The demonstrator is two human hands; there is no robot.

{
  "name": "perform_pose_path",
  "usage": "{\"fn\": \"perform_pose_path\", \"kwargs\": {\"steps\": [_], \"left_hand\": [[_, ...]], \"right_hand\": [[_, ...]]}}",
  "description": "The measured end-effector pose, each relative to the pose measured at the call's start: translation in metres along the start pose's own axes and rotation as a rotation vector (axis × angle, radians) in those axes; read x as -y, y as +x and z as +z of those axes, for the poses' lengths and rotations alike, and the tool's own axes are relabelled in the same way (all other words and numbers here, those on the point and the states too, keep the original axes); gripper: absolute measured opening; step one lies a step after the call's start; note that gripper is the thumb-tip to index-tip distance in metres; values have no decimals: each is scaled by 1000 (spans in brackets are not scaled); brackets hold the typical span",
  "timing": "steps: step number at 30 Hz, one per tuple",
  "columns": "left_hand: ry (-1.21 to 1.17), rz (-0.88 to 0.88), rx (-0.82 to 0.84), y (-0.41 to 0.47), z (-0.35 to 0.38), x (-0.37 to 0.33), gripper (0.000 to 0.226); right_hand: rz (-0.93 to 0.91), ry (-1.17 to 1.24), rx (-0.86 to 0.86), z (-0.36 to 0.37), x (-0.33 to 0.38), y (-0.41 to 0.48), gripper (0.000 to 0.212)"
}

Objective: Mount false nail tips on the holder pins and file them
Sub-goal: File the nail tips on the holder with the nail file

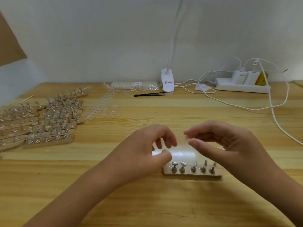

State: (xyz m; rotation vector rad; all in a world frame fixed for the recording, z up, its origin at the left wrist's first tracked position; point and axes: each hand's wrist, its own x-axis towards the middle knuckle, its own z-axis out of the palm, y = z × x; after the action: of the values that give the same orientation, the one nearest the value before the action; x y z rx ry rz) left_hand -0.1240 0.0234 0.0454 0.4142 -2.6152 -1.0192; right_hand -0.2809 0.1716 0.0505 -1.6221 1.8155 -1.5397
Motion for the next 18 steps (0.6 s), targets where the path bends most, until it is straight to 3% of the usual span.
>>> {"fn": "perform_pose_path", "kwargs": {"steps": [2,5,11,18], "left_hand": [[195,5,122,-1,-7,6,20],[131,-62,218,0,-5,8,27],[-112,-145,171,5,5,17,18],[-54,-50,156,7,7,21,17]], "right_hand": [[41,50,-30,-3,-1,1,30],[73,57,-11,-4,-5,1,31],[100,93,53,5,-12,-1,25],[75,2,121,11,-20,-3,22]]}}
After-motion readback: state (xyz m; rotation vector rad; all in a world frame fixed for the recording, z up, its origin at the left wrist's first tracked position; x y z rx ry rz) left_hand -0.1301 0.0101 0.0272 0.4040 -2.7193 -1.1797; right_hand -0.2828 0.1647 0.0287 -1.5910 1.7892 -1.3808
